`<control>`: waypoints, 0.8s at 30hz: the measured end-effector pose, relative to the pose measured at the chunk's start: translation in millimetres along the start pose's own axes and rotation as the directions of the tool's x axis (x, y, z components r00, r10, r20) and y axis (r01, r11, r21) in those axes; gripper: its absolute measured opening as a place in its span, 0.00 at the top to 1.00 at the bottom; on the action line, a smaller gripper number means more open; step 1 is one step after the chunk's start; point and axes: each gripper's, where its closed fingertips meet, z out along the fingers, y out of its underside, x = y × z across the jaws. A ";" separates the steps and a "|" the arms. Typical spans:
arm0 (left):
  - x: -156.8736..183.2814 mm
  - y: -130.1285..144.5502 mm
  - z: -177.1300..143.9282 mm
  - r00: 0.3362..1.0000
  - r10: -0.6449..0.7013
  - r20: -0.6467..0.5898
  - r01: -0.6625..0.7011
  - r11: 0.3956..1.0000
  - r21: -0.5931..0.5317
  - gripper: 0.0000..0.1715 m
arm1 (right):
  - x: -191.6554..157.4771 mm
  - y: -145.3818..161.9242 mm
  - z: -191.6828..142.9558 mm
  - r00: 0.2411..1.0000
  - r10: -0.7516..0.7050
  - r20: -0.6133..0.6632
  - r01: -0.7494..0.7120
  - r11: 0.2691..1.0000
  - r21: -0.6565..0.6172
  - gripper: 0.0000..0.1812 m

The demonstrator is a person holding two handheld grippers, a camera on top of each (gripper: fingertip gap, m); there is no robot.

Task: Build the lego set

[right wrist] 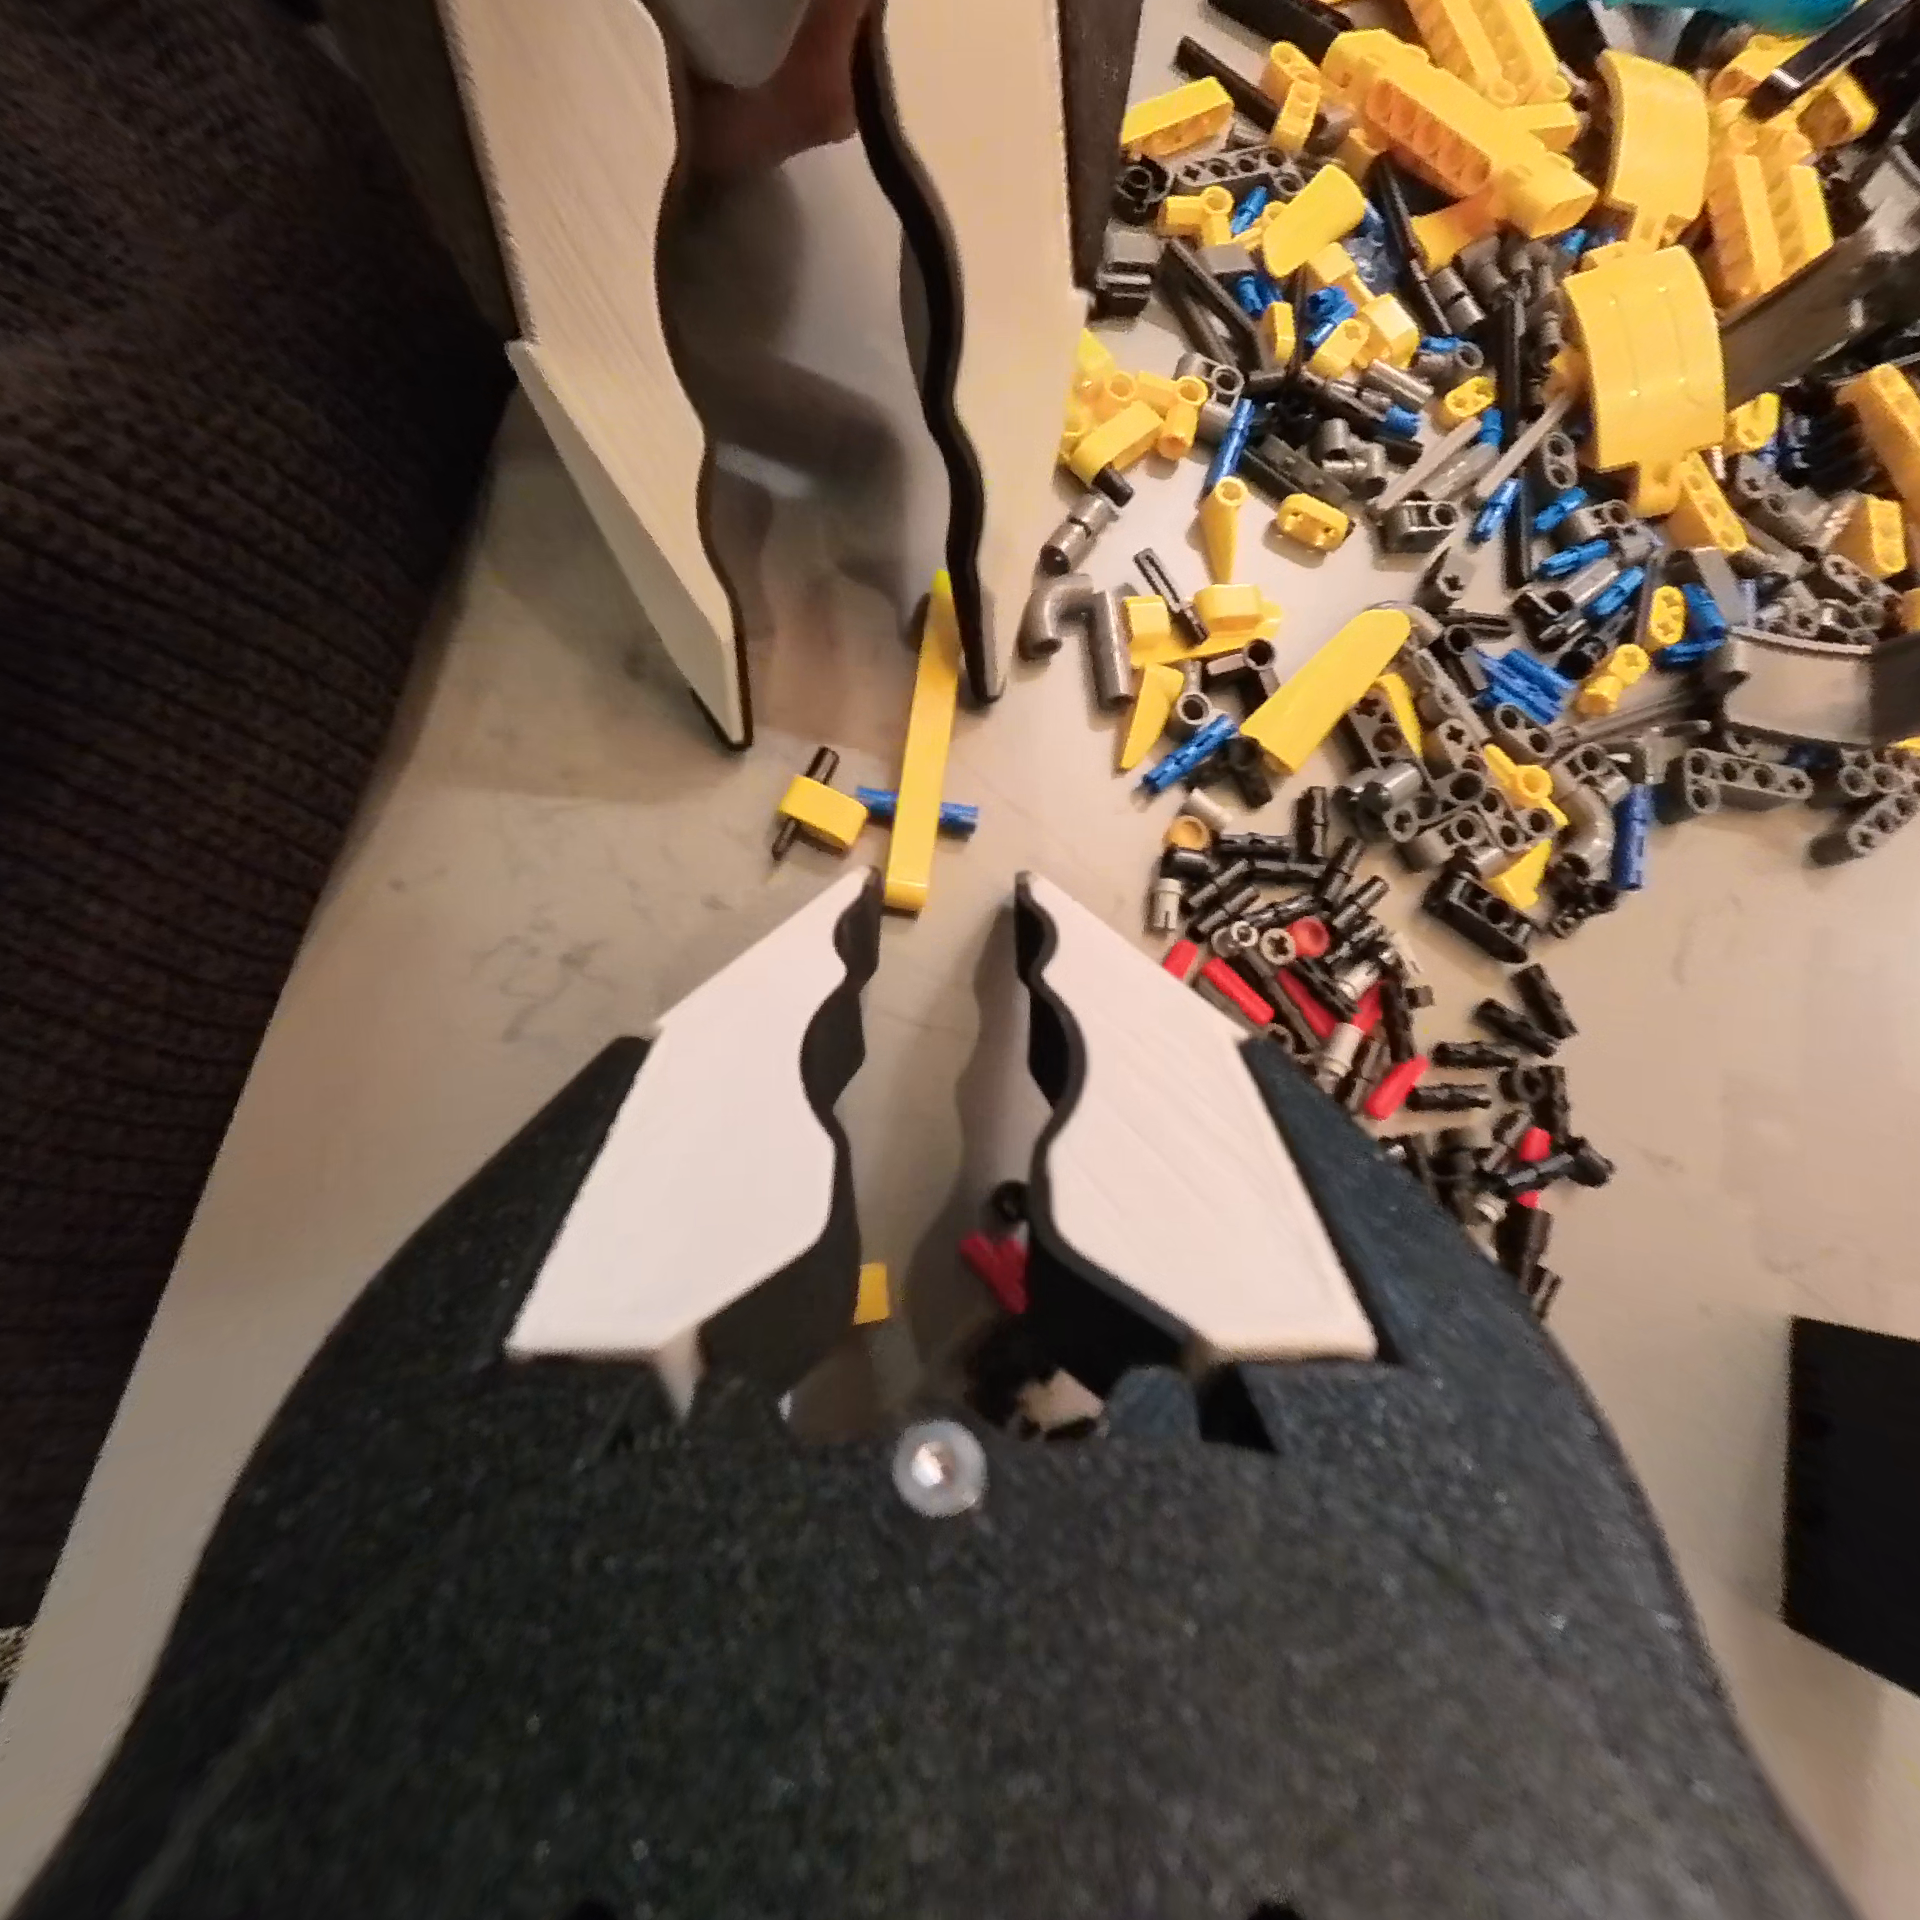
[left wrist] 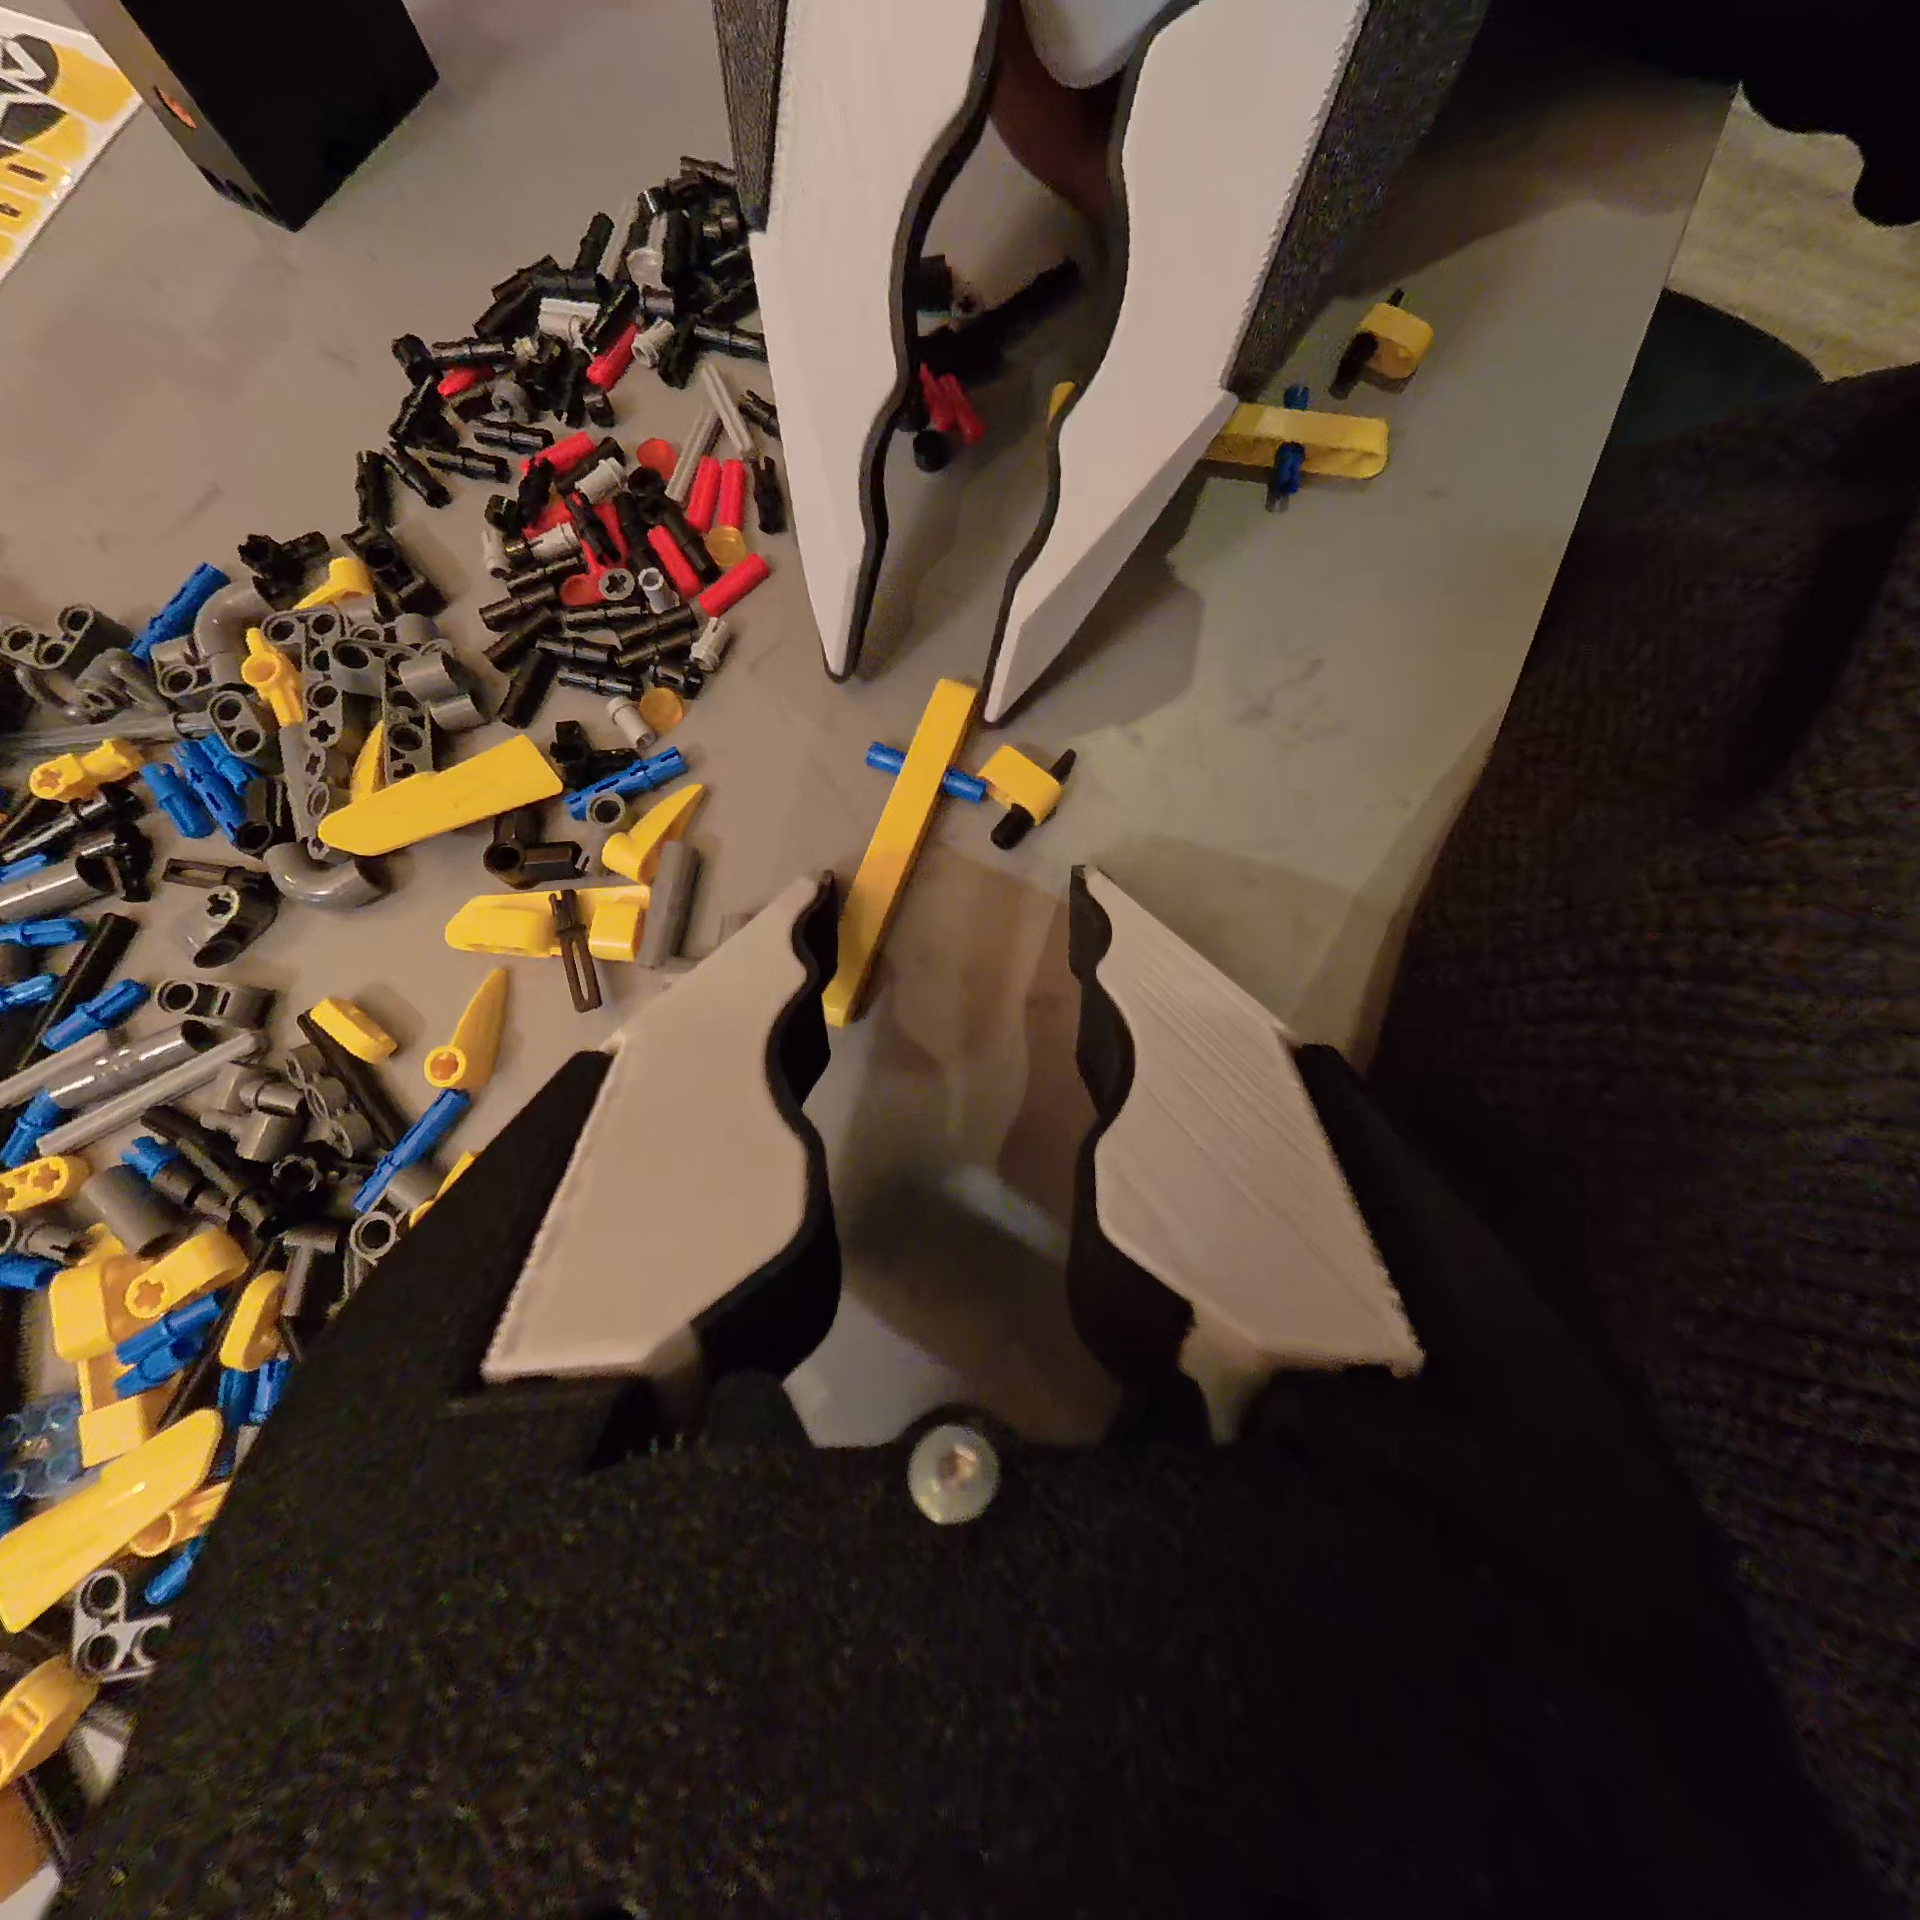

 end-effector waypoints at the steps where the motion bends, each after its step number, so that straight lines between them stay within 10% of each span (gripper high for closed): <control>1: 0.1 0.1 -0.3 1.000 0.001 0.000 -0.001 1.000 -0.002 0.75 | 0.3 0.3 -0.5 1.000 -0.006 -0.005 0.006 1.000 -0.002 0.86; 24: -2.6 2.0 -1.9 1.000 0.018 0.007 -0.018 1.000 -0.009 0.94 | -10.5 -1.4 -2.1 0.995 -0.092 0.023 0.092 0.996 0.005 0.86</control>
